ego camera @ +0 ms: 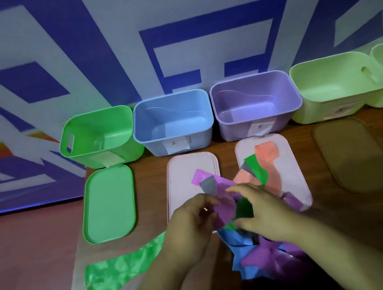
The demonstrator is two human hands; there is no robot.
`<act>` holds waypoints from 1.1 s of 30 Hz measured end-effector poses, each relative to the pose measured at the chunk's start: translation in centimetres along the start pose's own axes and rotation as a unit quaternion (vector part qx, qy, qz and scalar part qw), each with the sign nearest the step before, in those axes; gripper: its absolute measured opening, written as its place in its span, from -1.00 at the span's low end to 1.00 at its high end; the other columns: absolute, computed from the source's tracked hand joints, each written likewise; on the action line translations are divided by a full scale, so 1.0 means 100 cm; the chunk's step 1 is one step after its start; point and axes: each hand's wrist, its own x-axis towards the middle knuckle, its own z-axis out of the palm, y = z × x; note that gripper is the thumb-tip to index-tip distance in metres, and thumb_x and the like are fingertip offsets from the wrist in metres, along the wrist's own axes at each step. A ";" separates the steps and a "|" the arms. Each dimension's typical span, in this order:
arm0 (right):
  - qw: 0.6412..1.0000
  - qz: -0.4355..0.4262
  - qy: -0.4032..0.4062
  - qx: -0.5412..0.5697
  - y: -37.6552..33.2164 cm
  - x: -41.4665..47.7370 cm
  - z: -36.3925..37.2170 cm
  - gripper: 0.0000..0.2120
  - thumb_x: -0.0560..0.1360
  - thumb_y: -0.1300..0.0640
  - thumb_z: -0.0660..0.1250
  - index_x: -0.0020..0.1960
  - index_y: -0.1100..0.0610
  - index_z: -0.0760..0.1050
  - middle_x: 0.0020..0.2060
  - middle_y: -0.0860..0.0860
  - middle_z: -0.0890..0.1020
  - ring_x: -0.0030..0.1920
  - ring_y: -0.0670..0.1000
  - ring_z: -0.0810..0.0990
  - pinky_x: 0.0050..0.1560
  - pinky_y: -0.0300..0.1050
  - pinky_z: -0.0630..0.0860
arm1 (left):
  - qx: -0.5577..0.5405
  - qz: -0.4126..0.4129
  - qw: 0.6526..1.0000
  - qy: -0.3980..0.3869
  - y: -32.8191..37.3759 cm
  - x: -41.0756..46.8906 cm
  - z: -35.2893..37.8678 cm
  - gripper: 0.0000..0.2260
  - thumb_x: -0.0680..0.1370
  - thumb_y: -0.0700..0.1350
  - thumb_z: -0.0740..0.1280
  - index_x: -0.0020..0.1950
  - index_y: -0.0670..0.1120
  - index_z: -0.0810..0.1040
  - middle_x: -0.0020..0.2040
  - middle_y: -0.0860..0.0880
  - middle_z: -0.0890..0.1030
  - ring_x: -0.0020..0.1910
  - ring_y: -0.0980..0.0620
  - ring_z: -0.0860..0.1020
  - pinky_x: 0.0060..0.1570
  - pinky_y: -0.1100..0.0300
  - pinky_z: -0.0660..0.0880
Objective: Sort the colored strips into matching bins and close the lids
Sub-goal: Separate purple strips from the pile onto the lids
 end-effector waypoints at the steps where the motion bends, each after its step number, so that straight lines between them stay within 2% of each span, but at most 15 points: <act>1: 1.000 -0.006 0.004 -0.001 -0.005 0.001 0.002 -0.30 0.37 -0.02 0.54 0.42 -0.16 0.32 0.28 -0.28 0.39 0.25 -0.20 0.38 0.25 -0.27 0.36 | -0.010 -0.002 1.000 -0.005 0.000 -0.003 -0.006 -0.73 0.51 -0.28 0.35 -0.02 0.12 0.57 -0.16 0.10 0.63 -0.24 0.19 0.60 -0.18 0.30 0.53; 5: 0.998 -0.040 0.044 0.004 -0.022 0.003 0.016 -0.42 0.38 0.18 0.48 0.36 -0.07 0.47 0.25 -0.26 0.47 0.22 -0.18 0.47 0.27 -0.28 0.41 | 0.010 0.034 0.999 -0.020 -0.001 -0.012 -0.028 -0.77 0.52 -0.25 0.37 -0.02 0.11 0.58 -0.16 0.09 0.64 -0.21 0.09 0.60 -0.15 0.19 0.55; 9: 0.996 -0.002 0.068 0.065 -0.036 0.007 0.033 -0.53 0.43 0.28 0.40 0.25 -0.11 0.56 0.04 -0.26 0.64 0.10 -0.19 0.61 0.19 -0.11 0.56 | -0.100 0.012 0.995 -0.002 -0.007 -0.018 -0.046 -0.78 0.52 -0.30 0.37 -0.04 0.04 0.61 -0.19 -0.07 0.65 -0.25 -0.08 0.58 -0.20 0.05 0.54; 11: 0.989 0.013 0.086 0.117 -0.046 0.009 0.036 -0.59 0.44 0.29 0.43 0.15 -0.14 0.59 -0.02 -0.24 0.69 0.05 -0.24 0.64 0.17 -0.13 0.58 | -0.147 -0.011 0.989 0.017 -0.012 -0.019 -0.057 -0.79 0.54 -0.34 0.35 -0.05 -0.02 0.61 -0.21 -0.12 0.64 -0.29 -0.05 0.55 -0.27 0.02 0.54; 15: 0.975 0.007 0.110 0.193 -0.067 0.001 0.022 -0.63 0.41 0.28 0.52 -0.04 -0.20 0.58 -0.15 -0.20 0.71 -0.09 -0.22 0.68 0.00 -0.30 0.58 | -0.165 -0.024 0.985 0.043 -0.026 -0.015 -0.073 -0.81 0.55 -0.33 0.35 -0.10 -0.05 0.62 -0.23 -0.06 0.67 -0.30 0.02 0.57 -0.28 0.11 0.53; 18: 0.963 0.013 0.124 0.240 -0.070 -0.009 0.007 -0.68 0.39 0.31 0.54 -0.06 -0.10 0.63 -0.15 -0.13 0.73 -0.10 -0.14 0.70 -0.05 -0.30 0.59 | -0.196 -0.040 0.979 0.033 -0.030 -0.007 -0.070 -0.82 0.55 -0.32 0.37 -0.10 -0.04 0.65 -0.25 -0.08 0.68 -0.31 -0.05 0.58 -0.26 -0.06 0.57; 19: 0.960 0.016 0.133 0.247 -0.068 -0.012 0.002 -0.70 0.39 0.31 0.54 -0.07 -0.08 0.65 -0.15 -0.09 0.73 -0.09 -0.11 0.70 -0.04 -0.28 0.60 | -0.200 -0.039 0.979 0.023 -0.030 -0.002 -0.066 -0.81 0.55 -0.32 0.37 -0.09 -0.03 0.66 -0.23 -0.07 0.68 -0.28 -0.05 0.59 -0.24 -0.06 0.58; 22: 0.952 0.037 0.160 0.258 -0.054 -0.022 -0.012 -0.74 0.40 0.31 0.53 -0.13 -0.06 0.66 -0.18 -0.08 0.74 -0.11 -0.10 0.71 -0.02 -0.28 0.60 | -0.191 -0.022 0.981 -0.010 -0.023 0.014 -0.046 -0.79 0.53 -0.36 0.38 -0.08 -0.05 0.66 -0.18 -0.05 0.70 -0.22 0.03 0.59 -0.20 0.15 0.54; 24: 0.947 0.048 0.185 0.259 -0.038 -0.031 -0.023 -0.74 0.40 0.33 0.52 -0.16 -0.05 0.66 -0.20 -0.08 0.74 -0.14 -0.13 0.70 -0.03 -0.30 0.57 | -0.179 -0.009 0.984 -0.027 -0.010 0.026 -0.029 -0.78 0.52 -0.36 0.39 -0.09 -0.04 0.66 -0.20 -0.01 0.69 -0.24 0.07 0.58 -0.21 0.21 0.54; 27: 0.942 0.054 0.206 0.260 -0.005 -0.044 -0.049 -0.74 0.41 0.33 0.51 -0.18 -0.04 0.67 -0.19 -0.05 0.75 -0.13 -0.07 0.70 0.00 -0.21 0.58 | -0.148 0.001 0.988 -0.047 0.018 0.046 0.002 -0.79 0.51 -0.36 0.40 -0.09 -0.04 0.65 -0.24 -0.01 0.65 -0.33 0.16 0.55 -0.30 0.32 0.50; 30: 0.944 0.062 0.214 0.243 0.033 -0.057 -0.085 -0.74 0.42 0.34 0.50 -0.20 -0.04 0.67 -0.22 -0.08 0.74 -0.18 -0.14 0.69 -0.04 -0.26 0.57 | -0.149 -0.007 0.987 -0.057 0.046 0.067 0.045 -0.85 0.51 -0.34 0.42 -0.07 -0.09 0.64 -0.27 -0.06 0.63 -0.38 0.11 0.53 -0.35 0.22 0.53; 31: 0.944 0.067 0.217 0.238 0.048 -0.061 -0.098 -0.74 0.41 0.34 0.50 -0.20 -0.03 0.67 -0.23 -0.09 0.74 -0.20 -0.16 0.68 -0.05 -0.28 0.57 | -0.144 -0.012 0.988 -0.057 0.054 0.075 0.061 -0.83 0.50 -0.32 0.43 -0.09 -0.04 0.65 -0.28 -0.02 0.63 -0.37 0.08 0.54 -0.33 0.16 0.54; 33: 0.947 0.074 0.217 0.226 0.077 -0.067 -0.123 -0.78 0.42 0.32 0.51 -0.18 -0.02 0.67 -0.22 -0.09 0.74 -0.19 -0.16 0.68 -0.04 -0.28 0.57 | -0.125 -0.016 0.990 -0.058 0.067 0.094 0.094 -0.81 0.49 -0.30 0.45 -0.12 0.00 0.65 -0.31 0.09 0.63 -0.36 0.09 0.53 -0.30 0.20 0.52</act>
